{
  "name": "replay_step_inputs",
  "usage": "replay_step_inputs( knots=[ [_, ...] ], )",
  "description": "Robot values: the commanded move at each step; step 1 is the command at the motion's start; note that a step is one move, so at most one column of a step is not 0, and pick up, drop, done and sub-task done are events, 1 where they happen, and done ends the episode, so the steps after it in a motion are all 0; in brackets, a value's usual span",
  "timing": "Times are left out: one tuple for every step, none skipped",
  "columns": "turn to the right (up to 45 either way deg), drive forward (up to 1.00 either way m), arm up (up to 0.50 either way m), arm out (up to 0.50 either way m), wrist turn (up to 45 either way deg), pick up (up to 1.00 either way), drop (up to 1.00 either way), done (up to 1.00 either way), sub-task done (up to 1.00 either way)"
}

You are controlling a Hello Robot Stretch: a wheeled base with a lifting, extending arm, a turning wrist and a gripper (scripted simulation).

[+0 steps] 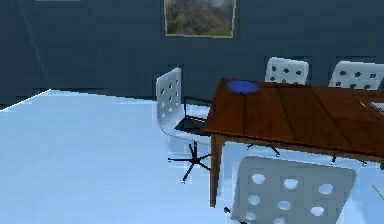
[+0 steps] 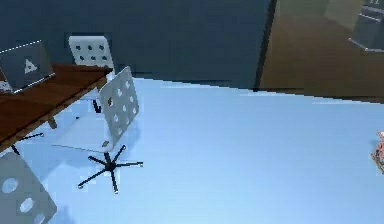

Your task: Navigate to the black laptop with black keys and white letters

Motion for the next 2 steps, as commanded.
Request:
replay_step_inputs(
  knots=[
    [0.0, 1.0, 0.0, 0.0, 0.0, 0.0, 0.0, 0.0, 0.0],
    [0.0, 0.0, 0.0, 0.0, 0.0, 0.0, 0.0, 1.0, 0.0]
  ],
)
